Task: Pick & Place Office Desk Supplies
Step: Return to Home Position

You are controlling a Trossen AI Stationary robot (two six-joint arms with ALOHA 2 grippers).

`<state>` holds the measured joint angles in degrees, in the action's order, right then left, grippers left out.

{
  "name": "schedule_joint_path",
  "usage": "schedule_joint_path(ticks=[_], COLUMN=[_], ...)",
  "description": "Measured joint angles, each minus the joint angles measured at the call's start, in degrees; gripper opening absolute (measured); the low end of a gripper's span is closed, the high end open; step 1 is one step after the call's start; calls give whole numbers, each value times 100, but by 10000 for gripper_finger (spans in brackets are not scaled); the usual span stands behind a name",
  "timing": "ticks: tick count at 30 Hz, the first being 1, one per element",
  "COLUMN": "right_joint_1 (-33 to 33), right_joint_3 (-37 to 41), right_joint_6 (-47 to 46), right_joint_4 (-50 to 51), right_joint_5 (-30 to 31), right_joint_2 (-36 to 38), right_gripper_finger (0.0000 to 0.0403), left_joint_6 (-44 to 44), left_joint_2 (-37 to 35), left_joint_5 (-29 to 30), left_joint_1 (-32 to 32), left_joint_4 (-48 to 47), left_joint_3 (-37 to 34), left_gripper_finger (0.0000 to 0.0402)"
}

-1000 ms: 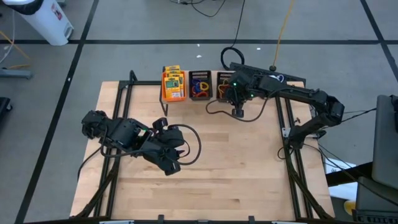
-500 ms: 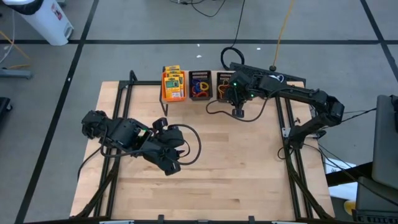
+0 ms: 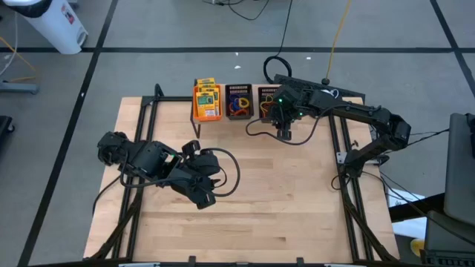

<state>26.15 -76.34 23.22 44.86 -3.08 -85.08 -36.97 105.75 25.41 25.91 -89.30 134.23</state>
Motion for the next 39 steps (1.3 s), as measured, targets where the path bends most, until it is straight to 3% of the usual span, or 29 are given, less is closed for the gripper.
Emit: schedule_joint_path(ticks=[10,29,34,39], right_joint_1=[-46,-671,-1268,-2475], right_joint_3=[0,4,4,4], right_joint_6=[16,6,-708,-1279], right_joint_4=[-10,-338,-311,-310], right_joint_5=[1,6,-333,-595], right_joint_2=[206,1214,1574,1826], right_gripper_finger=[210,271,264,257], left_joint_6=[2,-62,210,899], left_joint_2=[0,0,0,0], left_joint_5=[-2,-4,-13,28], left_joint_1=[-1,0,15,267], left_joint_4=[0,-2,70,323], left_joint_3=[0,0,0,0], left_gripper_finger=[184,184,184,184])
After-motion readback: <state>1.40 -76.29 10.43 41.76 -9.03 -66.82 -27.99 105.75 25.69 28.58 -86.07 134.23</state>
